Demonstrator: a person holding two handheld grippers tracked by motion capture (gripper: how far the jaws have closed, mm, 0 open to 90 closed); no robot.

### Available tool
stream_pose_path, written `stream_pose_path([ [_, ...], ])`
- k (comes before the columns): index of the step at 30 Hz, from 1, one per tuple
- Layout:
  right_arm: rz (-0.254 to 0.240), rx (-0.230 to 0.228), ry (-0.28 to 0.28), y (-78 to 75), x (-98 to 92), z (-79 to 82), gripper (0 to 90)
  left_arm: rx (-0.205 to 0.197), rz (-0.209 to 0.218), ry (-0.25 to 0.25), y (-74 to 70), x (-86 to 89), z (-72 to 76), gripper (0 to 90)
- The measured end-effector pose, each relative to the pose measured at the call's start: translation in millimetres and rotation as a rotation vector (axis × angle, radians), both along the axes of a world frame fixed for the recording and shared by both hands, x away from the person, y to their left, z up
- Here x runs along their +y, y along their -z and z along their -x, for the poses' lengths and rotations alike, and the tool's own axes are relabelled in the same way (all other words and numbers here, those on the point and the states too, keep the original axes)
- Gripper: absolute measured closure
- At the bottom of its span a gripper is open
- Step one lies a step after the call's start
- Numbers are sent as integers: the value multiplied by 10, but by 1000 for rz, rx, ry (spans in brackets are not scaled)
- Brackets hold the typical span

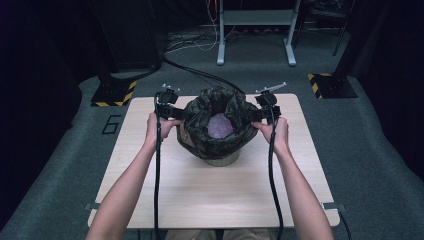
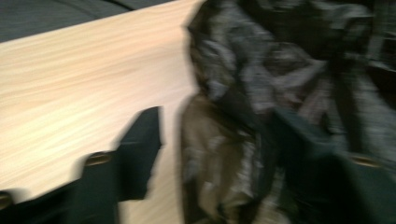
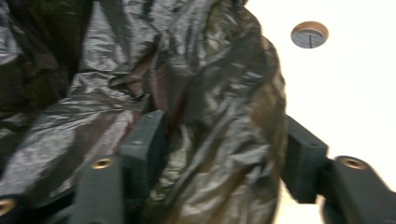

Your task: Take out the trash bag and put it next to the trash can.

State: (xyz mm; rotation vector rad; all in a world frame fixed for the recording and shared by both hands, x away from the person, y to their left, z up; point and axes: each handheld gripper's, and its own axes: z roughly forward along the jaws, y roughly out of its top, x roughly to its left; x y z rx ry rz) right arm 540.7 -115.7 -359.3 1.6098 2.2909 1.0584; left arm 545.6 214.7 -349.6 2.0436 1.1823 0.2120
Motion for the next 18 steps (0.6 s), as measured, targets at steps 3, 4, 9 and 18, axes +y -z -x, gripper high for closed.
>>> stream_pose_path([
  [3,-3,-14,-17,-28,25,21,526,-15,-30,-3,-30,-60,50,599],
  [4,-1,-23,-17,-47,33,33,563,-18,-34,-6,-36,-68,64,602],
  [9,-16,-91,-13,-213,-17,113,685,-65,-38,-52,-58,-35,121,629],
  [18,-24,-163,-45,-430,-70,188,899,-242,-70,-127,-240,-58,244,844],
])
